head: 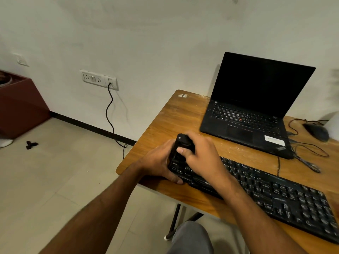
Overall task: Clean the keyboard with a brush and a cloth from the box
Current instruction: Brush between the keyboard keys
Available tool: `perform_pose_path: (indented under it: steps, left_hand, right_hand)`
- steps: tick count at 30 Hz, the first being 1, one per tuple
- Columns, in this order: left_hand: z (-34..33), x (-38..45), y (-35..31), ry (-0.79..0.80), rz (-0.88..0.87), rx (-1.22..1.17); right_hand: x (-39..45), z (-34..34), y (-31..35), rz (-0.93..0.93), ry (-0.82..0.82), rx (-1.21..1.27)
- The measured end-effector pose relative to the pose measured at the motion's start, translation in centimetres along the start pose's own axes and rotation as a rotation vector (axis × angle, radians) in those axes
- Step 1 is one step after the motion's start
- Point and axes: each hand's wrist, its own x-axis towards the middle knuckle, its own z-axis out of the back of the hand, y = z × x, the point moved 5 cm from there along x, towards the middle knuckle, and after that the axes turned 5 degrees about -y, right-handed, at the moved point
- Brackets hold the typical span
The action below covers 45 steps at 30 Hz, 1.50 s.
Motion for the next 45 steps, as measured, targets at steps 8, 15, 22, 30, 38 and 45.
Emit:
perform_pose_path:
  steps: [8, 15, 22, 30, 38, 45]
  left_hand:
    - [0.1, 0.1, 0.0, 0.008, -0.003, -0.014]
    - [-0.1, 0.1, 0.2, 0.011, 0.009, -0.02]
    - [-0.2, 0.1, 0.4, 0.017, 0.018, -0.006]
    - [-0.2, 0.2, 0.5, 0.019, 0.022, -0.003]
    - [-0.1, 0.1, 0.4, 0.036, 0.037, 0.014]
    - [-0.1, 0.0, 0.2, 0.045, 0.062, 0.002]
  right_hand:
    - [-0.3, 0.5, -0.2, -0.032, 0.013, 0.053]
    - [0.0, 1.0, -0.3, -0.079, 0.118, -0.006]
    - [-0.8, -0.1, -0.1, -0.088, 0.212, -0.05]
    - [-0.3, 0.3, -1.5, -0.108, 0.075, -0.003]
    - [-1.7, 0.5, -0.6, -0.063, 0.061, -0.058]
    - [-0.4, 2.4, -2.1, -0.102, -0.032, -0.04]
